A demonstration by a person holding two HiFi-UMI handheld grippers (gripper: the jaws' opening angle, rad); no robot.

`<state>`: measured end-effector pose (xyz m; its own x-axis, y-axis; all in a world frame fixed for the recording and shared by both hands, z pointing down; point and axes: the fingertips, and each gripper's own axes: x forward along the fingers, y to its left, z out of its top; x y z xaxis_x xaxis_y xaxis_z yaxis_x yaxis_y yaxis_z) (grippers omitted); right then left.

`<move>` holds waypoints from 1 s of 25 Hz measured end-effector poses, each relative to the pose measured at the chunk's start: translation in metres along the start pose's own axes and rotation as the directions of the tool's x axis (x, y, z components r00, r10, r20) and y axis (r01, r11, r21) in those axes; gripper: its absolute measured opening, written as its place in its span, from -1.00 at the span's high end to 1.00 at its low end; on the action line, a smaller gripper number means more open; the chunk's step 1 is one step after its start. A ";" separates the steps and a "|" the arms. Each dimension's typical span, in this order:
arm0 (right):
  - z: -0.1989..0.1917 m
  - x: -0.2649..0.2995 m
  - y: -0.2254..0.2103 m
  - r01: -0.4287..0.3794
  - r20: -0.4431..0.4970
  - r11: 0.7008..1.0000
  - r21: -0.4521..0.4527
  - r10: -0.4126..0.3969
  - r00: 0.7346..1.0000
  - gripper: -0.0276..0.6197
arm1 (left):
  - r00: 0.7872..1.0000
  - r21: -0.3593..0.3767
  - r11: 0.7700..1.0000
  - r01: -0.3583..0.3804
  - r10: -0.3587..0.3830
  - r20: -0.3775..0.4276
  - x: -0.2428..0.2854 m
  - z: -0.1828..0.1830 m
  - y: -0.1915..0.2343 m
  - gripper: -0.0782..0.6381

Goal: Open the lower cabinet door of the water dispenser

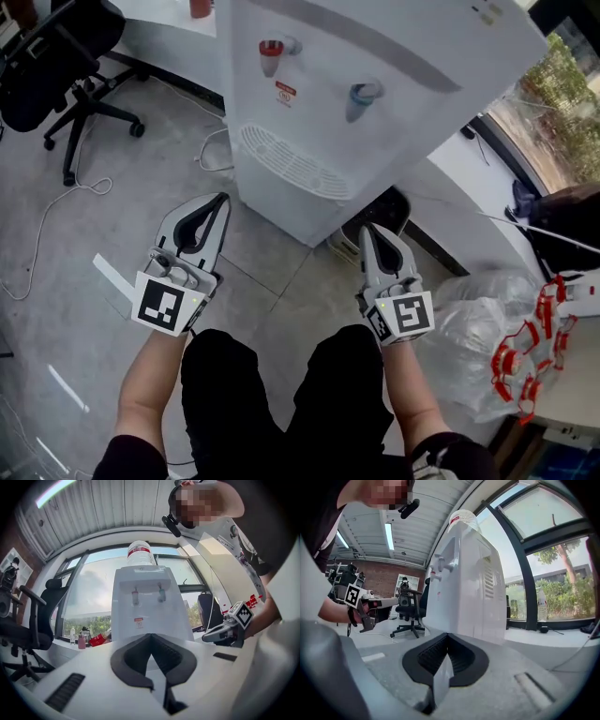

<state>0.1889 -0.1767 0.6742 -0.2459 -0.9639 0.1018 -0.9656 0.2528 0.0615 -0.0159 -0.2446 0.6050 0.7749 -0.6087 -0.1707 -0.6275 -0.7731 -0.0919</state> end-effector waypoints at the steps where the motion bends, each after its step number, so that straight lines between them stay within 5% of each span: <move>1: -0.009 0.001 -0.001 0.007 0.004 1.000 0.004 -0.007 1.000 0.90 | 1.000 0.006 1.000 0.002 -0.002 0.004 -0.002 -0.007 0.000 0.76; 13: -0.050 0.019 -0.010 0.021 -0.049 0.999 0.031 -0.019 0.999 0.82 | 1.000 -0.003 1.000 0.009 -0.009 -0.018 -0.010 -0.042 -0.006 0.76; 19: -0.073 0.037 -0.017 0.012 -0.099 0.993 0.118 0.000 0.995 0.21 | 1.000 -0.005 1.000 0.005 -0.005 -0.016 -0.013 -0.049 -0.013 0.76; 25: -0.081 0.054 -0.027 0.035 -0.117 0.993 0.111 -0.022 0.993 0.14 | 1.000 0.002 1.000 -0.017 0.017 -0.014 -0.026 -0.048 -0.011 0.76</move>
<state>0.2088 -0.2293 0.7580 -0.2128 -0.9529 0.2163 -0.9771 0.2079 -0.0456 -0.0253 -0.2291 0.6572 0.7653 -0.6238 -0.1587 -0.6405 -0.7626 -0.0905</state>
